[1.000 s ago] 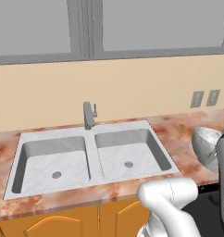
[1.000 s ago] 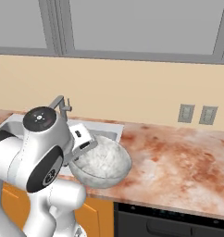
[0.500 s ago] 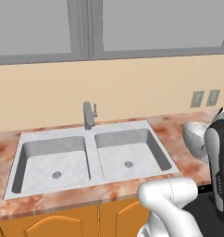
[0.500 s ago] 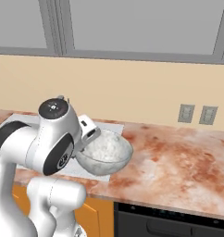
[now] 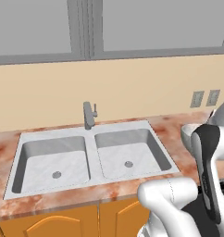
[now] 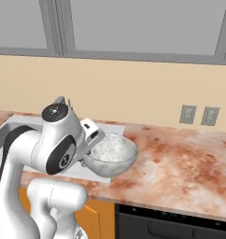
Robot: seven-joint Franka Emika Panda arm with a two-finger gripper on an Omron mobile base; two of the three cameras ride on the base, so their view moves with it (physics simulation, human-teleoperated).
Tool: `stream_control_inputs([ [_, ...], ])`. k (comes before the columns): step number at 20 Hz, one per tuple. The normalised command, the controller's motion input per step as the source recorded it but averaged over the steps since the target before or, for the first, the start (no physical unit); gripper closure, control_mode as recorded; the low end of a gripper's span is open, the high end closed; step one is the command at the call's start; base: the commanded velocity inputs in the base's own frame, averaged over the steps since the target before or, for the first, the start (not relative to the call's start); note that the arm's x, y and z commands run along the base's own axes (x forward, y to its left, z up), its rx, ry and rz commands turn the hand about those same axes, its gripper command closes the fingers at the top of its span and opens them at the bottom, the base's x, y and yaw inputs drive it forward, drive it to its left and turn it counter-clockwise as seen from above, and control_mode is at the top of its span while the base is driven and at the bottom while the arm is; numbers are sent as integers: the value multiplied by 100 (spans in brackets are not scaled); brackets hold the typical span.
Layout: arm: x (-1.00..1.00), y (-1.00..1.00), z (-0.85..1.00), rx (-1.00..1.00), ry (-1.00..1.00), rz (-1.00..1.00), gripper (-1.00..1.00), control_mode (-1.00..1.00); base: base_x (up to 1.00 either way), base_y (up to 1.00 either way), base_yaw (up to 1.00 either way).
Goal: Pick the cup and bowl from the counter and place them on the counter next to the sink.
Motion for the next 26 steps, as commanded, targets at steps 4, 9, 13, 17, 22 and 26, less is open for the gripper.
stream_control_inputs([
  [4,55,-40,-8,0,0,5,100,-100,0,0,0],
  [9,58,-35,-10,-3,0,5,100,-100,0,0,0],
  [13,55,-27,-20,-8,0,5,100,-100,0,0,0],
  [17,41,-19,-23,-10,0,4,100,-100,0,0,0],
  [22,23,-18,-15,-3,0,6,100,-100,0,0,0],
  [26,9,-17,-19,-2,0,4,100,-100,0,0,0],
])
